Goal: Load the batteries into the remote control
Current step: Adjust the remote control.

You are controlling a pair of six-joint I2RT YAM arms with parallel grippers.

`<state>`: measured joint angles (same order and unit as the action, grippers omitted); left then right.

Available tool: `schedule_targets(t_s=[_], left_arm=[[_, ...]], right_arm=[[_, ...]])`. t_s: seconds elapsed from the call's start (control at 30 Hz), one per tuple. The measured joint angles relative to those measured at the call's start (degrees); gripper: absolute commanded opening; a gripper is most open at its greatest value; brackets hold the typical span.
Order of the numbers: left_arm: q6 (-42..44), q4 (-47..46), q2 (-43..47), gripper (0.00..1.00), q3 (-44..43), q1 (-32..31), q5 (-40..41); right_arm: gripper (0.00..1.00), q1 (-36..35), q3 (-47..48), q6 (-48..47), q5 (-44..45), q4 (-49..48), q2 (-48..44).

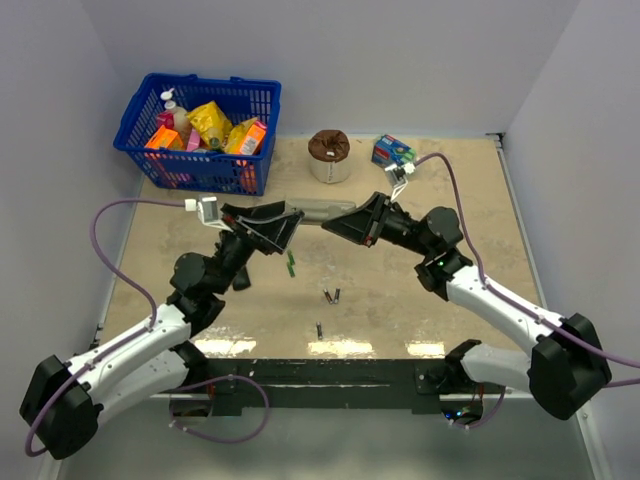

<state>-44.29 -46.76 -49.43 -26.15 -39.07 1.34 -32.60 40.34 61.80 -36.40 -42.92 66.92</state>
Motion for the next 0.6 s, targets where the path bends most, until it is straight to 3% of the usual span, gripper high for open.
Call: schedule_targets(t_s=[0.13,0.43,0.6], left_arm=[[-3.2,-5.2,-1.3,0.64,0.0,0.0,0.5],[-9.2,-14.6,-8.2,0.63,0.0,-1.0,-2.8],[-10.2,-16.4,-9.5,0.52,-0.3,-2.0,-3.2]], right_arm=[[0.0,-0.2,-1.4,1.4,2.7,-2.3,-1.4],[0.0,-1.5,-4.9,3.7,8.2,-7.6,-2.4],[0.0,-2.7,-5.0,3.8,10.5,-9.8,-2.4]])
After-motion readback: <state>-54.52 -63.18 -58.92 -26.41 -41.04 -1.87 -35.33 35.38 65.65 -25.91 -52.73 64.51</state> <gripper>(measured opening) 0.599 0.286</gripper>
